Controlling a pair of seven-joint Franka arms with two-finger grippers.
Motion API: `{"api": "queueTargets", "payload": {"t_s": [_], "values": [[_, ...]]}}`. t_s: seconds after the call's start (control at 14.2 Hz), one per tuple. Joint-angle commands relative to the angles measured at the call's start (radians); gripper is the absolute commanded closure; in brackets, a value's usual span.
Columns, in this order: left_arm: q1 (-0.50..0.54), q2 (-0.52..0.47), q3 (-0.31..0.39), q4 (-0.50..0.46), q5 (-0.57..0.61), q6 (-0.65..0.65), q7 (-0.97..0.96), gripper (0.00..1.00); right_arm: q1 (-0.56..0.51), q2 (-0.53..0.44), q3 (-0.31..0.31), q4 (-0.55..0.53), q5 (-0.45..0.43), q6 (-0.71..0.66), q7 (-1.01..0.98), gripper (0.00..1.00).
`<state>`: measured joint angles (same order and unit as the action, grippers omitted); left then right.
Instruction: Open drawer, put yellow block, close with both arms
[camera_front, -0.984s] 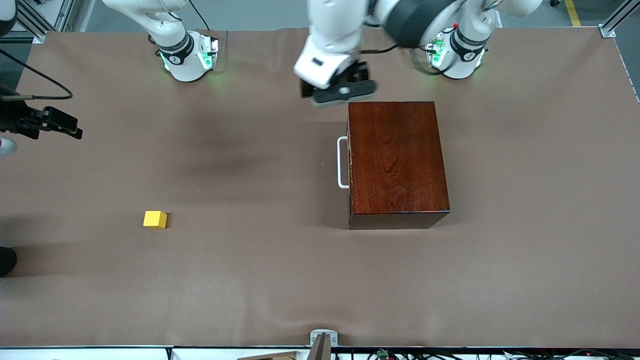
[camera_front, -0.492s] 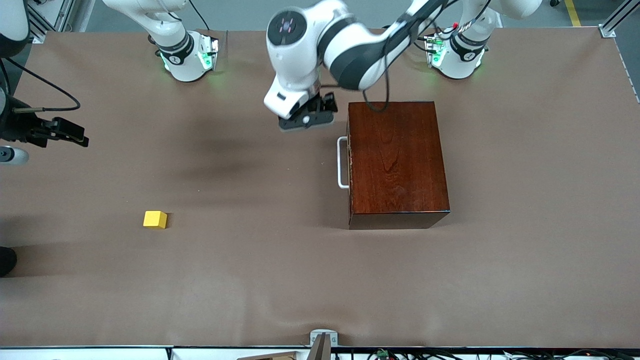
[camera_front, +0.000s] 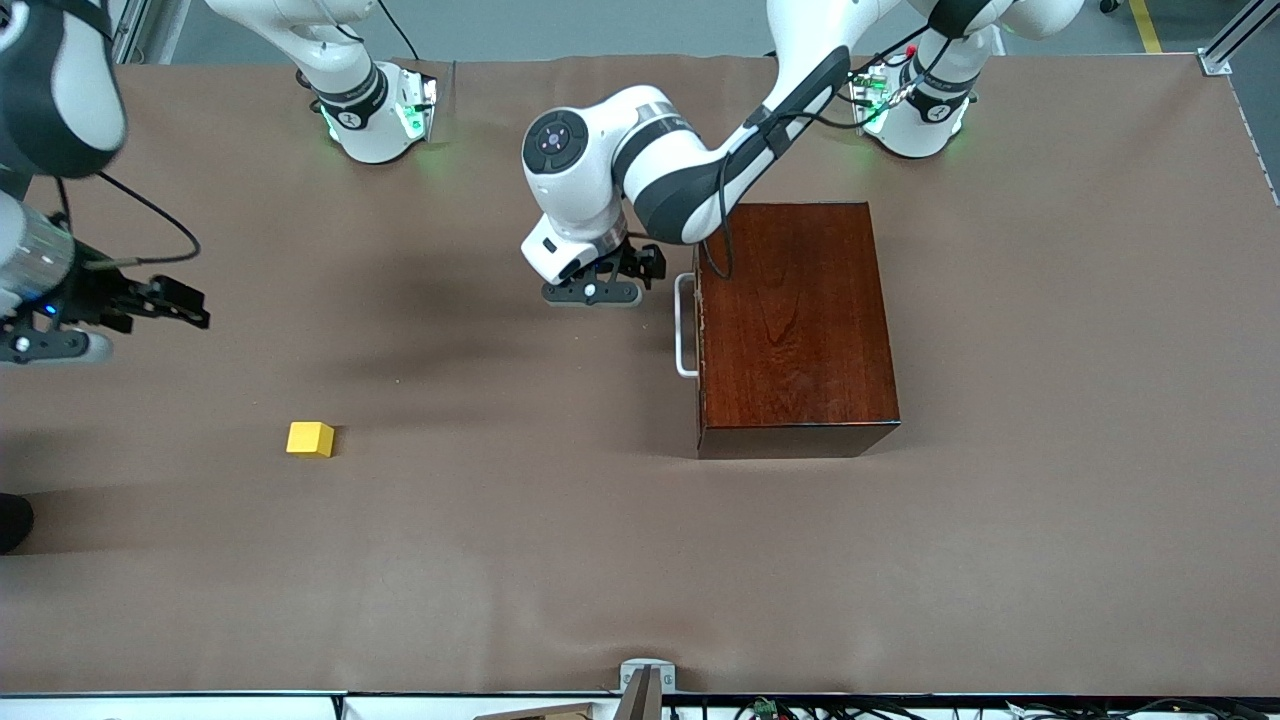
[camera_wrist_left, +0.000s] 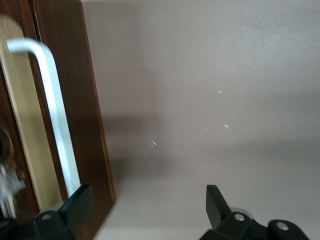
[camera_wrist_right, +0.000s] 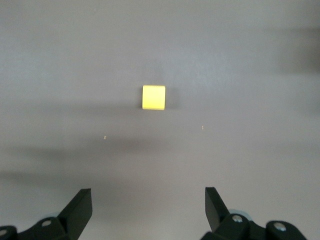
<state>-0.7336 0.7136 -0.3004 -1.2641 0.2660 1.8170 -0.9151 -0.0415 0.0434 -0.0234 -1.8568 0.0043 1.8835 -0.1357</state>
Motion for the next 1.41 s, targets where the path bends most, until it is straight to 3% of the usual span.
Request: {"api": "queueTargets", "payload": {"t_s": [0.0, 0.28, 0.49, 0.7, 1.34], "values": [[-0.004, 0.021, 0.0, 0.02, 0.07, -0.007, 0.042, 0.0, -0.015, -0.016, 0.013, -0.125, 0.009, 0.158, -0.044, 0.0], [0.01, 0.03, 0.023, 0.012, 0.076, -0.034, 0.045, 0.0, -0.009, 0.003, 0.014, -0.254, 0.009, 0.376, -0.047, 0.0], [0.011, 0.03, 0.046, 0.009, 0.075, -0.065, 0.082, 0.0, -0.006, 0.07, 0.014, -0.263, 0.009, 0.471, -0.045, 0.0], [0.01, 0.041, 0.047, 0.009, 0.072, -0.068, 0.073, 0.0, 0.002, 0.156, 0.014, -0.204, 0.009, 0.457, -0.03, 0.0], [-0.001, 0.067, 0.046, 0.028, 0.062, -0.032, -0.011, 0.0, 0.002, 0.269, 0.016, -0.173, 0.008, 0.486, -0.022, 0.0]]}}
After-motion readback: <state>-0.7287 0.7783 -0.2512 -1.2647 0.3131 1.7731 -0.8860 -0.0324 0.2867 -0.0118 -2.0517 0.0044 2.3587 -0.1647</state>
